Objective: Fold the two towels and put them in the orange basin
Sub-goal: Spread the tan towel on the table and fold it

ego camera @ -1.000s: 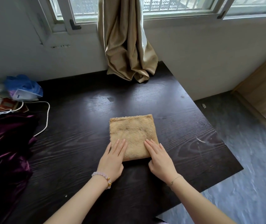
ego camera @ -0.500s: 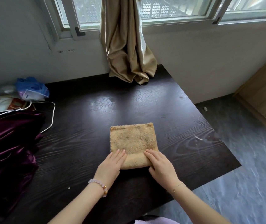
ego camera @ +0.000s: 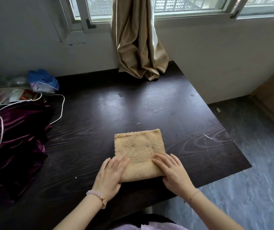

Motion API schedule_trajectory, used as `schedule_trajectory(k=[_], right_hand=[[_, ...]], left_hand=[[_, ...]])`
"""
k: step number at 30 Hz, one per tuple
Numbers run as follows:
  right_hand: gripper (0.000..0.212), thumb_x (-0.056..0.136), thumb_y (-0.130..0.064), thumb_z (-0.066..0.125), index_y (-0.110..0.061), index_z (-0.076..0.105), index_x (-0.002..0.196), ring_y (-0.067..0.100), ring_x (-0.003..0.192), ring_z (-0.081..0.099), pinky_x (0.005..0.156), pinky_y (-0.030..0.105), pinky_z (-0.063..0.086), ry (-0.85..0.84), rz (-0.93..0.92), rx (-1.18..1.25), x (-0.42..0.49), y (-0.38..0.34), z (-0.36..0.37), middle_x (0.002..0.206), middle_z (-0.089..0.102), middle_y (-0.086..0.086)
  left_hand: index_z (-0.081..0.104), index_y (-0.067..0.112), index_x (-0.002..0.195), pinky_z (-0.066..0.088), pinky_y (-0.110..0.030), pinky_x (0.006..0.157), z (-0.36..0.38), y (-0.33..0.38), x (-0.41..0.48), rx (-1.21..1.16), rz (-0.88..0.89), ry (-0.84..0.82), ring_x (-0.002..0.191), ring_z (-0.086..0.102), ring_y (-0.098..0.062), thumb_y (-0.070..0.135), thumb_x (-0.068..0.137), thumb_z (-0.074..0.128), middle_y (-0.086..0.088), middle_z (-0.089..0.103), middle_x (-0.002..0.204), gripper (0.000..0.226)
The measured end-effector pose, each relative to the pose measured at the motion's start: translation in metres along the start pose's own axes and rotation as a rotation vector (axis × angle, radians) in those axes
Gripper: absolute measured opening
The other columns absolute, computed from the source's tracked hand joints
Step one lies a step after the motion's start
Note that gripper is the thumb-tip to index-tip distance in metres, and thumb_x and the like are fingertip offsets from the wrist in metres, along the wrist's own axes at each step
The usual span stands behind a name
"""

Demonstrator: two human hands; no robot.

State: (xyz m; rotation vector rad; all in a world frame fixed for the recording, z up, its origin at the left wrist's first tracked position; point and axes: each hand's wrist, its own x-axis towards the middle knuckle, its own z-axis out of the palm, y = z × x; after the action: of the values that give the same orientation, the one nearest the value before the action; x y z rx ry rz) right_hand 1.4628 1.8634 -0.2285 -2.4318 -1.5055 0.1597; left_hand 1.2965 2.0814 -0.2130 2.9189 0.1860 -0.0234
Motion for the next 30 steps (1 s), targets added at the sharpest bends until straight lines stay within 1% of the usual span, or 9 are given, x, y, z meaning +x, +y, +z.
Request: schedule_trajectory(k=[4, 9, 12, 14, 16, 18, 21, 24, 30], right_hand=[[0.071, 0.062, -0.021, 0.043, -0.025, 0.046, 0.133, 0.011, 0.136, 0.034, 0.112, 0.046, 0.017, -0.083, -0.027, -0.035, 0.001, 0.007, -0.005, 0.141, 0.047, -0.010], [0.056, 0.062, -0.028, 0.045, -0.025, 0.055, 0.116, 0.009, 0.120, 0.052, 0.112, 0.048, 0.023, -0.093, -0.025, 0.001, 0.008, 0.007, -0.014, 0.121, 0.060, -0.012], [0.045, 0.064, -0.030, 0.047, -0.024, 0.060, 0.107, 0.004, 0.111, 0.054, 0.116, 0.039, 0.018, -0.084, -0.012, 0.095, 0.006, 0.008, -0.021, 0.108, 0.062, -0.014], [0.045, 0.066, -0.036, 0.044, -0.023, 0.061, 0.106, 0.001, 0.105, 0.053, 0.116, 0.029, 0.015, -0.111, 0.076, 0.242, 0.004, 0.005, -0.028, 0.102, 0.063, -0.014], [0.043, 0.065, -0.040, 0.042, -0.023, 0.062, 0.099, 0.003, 0.092, 0.054, 0.105, 0.022, 0.030, -0.115, 0.153, 0.354, 0.005, 0.000, -0.035, 0.090, 0.063, -0.012], [0.037, 0.063, -0.040, 0.042, -0.023, 0.061, 0.090, 0.006, 0.078, 0.053, 0.079, 0.024, 0.043, -0.072, 0.217, 0.461, 0.009, -0.004, -0.040, 0.078, 0.062, -0.009], [0.016, 0.066, -0.034, 0.047, -0.026, 0.056, 0.076, 0.005, 0.065, 0.051, 0.064, 0.026, 0.043, -0.002, 0.324, 0.625, 0.018, -0.005, -0.043, 0.068, 0.059, -0.009], [0.013, 0.070, -0.034, 0.047, -0.022, 0.053, 0.073, 0.002, 0.063, 0.043, 0.063, 0.026, 0.039, 0.016, 0.394, 0.711, 0.028, -0.005, -0.044, 0.066, 0.054, -0.008], [0.013, 0.094, -0.028, 0.047, -0.022, 0.059, 0.095, 0.013, 0.082, 0.058, 0.077, 0.034, 0.044, 0.022, 0.500, 0.636, 0.045, 0.004, -0.036, 0.081, 0.064, -0.006]], left_hand=[[0.046, 0.017, 0.131, 0.023, -0.040, 0.105, -0.003, -0.004, 0.001, 0.054, 0.033, -0.131, 0.129, 0.038, -0.021, 0.027, 0.033, 0.082, -0.006, 0.051, 0.137, 0.105], [0.063, 0.025, 0.118, 0.032, -0.037, 0.108, -0.010, -0.006, 0.007, -0.020, 0.026, -0.135, 0.113, 0.060, -0.011, 0.034, 0.045, 0.070, 0.006, 0.063, 0.123, 0.074], [0.047, 0.034, 0.134, 0.010, -0.034, 0.116, -0.020, -0.014, 0.007, -0.111, -0.022, -0.209, 0.131, 0.032, 0.004, 0.043, 0.065, 0.028, 0.022, 0.035, 0.140, 0.072], [0.040, 0.035, 0.138, -0.002, -0.026, 0.116, -0.021, -0.016, 0.004, -0.329, -0.108, -0.267, 0.134, 0.021, 0.008, 0.043, 0.067, 0.023, 0.027, 0.029, 0.141, 0.074], [0.046, 0.030, 0.134, 0.004, -0.021, 0.115, -0.026, -0.015, 0.004, -0.504, -0.188, -0.252, 0.130, 0.033, 0.004, 0.034, 0.071, 0.033, 0.025, 0.043, 0.133, 0.065], [0.057, 0.025, 0.125, 0.022, -0.016, 0.107, -0.030, -0.015, 0.004, -0.649, -0.290, -0.193, 0.118, 0.047, -0.001, 0.027, 0.074, 0.042, 0.024, 0.054, 0.117, 0.053], [0.065, 0.045, 0.099, 0.040, -0.019, 0.094, -0.031, -0.017, 0.004, -0.858, -0.411, -0.118, 0.107, 0.058, -0.002, 0.028, 0.074, 0.046, 0.017, 0.068, 0.107, 0.036], [0.064, 0.052, 0.086, 0.043, -0.022, 0.089, -0.032, -0.015, 0.010, -0.966, -0.517, -0.074, 0.099, 0.059, 0.003, 0.035, 0.077, 0.043, 0.021, 0.069, 0.097, 0.029], [0.058, 0.040, 0.104, 0.044, -0.032, 0.091, -0.028, -0.004, 0.027, -0.901, -0.633, 0.054, 0.101, 0.057, -0.006, 0.032, 0.095, 0.041, 0.016, 0.065, 0.105, 0.021]])
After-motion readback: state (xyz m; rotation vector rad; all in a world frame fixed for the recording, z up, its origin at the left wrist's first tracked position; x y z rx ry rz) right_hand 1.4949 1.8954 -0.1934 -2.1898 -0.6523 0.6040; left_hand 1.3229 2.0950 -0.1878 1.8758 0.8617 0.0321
